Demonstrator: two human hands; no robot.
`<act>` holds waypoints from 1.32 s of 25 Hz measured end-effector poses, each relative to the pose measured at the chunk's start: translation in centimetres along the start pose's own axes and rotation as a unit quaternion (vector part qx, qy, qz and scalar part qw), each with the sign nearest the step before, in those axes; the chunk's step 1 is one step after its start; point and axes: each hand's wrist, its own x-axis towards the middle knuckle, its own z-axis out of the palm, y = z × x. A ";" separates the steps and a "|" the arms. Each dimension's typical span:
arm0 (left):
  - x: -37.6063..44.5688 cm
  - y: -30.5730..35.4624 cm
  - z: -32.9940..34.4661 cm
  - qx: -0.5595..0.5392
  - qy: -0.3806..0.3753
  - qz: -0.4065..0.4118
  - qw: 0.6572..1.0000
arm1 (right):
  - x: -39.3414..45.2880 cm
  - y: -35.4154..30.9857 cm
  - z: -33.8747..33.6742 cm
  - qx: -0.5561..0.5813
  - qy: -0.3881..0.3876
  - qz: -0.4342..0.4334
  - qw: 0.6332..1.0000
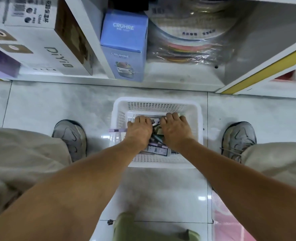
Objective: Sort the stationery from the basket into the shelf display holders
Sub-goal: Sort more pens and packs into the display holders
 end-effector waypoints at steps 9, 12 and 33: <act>0.6 -1.1 -0.2 -0.085 -0.012 -0.007 0.996 | -0.3 1.0 0.7 0.084 0.006 -0.020 0.996; 0.4 -1.4 -0.4 -0.095 -0.015 0.016 0.995 | -0.7 1.4 0.1 0.192 0.032 0.020 0.981; -0.5 -0.8 -6.0 -0.678 0.031 -0.083 0.730 | -2.7 3.2 -3.9 0.677 -0.004 0.208 0.706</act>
